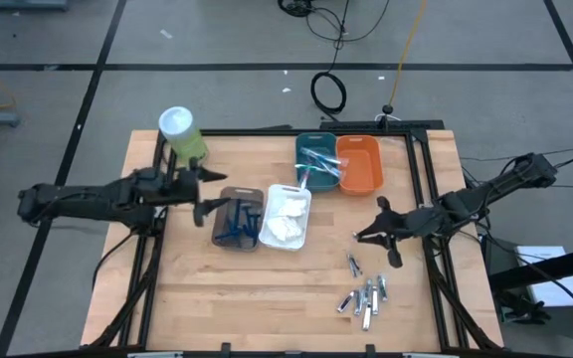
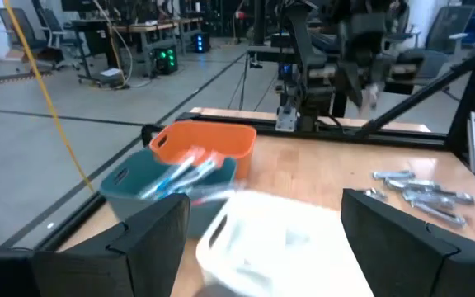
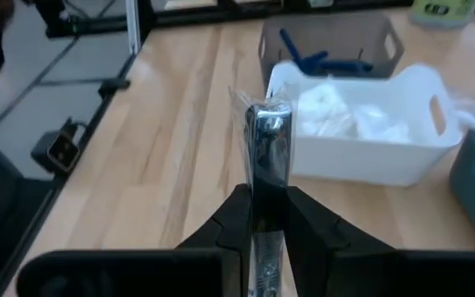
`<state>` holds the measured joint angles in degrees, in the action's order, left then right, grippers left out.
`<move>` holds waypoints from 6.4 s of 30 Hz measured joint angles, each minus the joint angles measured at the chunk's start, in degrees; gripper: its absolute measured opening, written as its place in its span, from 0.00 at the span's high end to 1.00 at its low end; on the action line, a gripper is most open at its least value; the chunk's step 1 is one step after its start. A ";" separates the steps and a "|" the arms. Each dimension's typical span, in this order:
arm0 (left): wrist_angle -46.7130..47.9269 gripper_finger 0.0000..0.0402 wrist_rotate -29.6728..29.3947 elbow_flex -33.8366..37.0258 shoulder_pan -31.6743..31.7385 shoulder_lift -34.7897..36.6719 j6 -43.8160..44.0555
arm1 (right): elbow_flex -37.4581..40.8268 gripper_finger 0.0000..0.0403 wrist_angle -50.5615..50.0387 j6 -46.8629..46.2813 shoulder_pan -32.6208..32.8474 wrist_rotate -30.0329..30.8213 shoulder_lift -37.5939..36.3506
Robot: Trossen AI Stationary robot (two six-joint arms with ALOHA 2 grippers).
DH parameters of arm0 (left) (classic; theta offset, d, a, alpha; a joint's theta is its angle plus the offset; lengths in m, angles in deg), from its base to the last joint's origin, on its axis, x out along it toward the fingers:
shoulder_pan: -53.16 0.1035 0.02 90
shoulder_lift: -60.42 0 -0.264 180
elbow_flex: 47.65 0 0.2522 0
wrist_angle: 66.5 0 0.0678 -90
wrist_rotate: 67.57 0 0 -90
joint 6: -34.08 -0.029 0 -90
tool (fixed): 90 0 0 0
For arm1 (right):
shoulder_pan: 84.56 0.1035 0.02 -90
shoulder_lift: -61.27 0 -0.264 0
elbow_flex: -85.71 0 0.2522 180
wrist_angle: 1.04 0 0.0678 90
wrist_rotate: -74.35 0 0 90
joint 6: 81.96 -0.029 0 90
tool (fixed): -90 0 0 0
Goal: Pick & Place Travel size toiletries
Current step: Put the silver nail cutter into the orange bin
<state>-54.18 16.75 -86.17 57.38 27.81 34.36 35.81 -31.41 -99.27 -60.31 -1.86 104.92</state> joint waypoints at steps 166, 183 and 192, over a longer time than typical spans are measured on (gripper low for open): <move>-2.66 0.24 -7.80 23.85 -0.73 30.00 5.96 | -1.95 0.98 -2.00 -29.34 -0.64 19.88 20.30; -2.67 0.24 -7.79 23.85 -0.71 30.00 5.96 | -2.05 0.98 -4.84 -16.31 -24.21 28.86 16.37; -2.66 0.24 -7.79 23.86 -0.71 30.00 5.96 | 0.37 0.95 -4.67 -13.04 -36.60 26.63 16.35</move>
<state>-56.84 8.95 -62.32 56.67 57.81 40.32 36.17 -36.08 -112.31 -96.91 24.77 121.27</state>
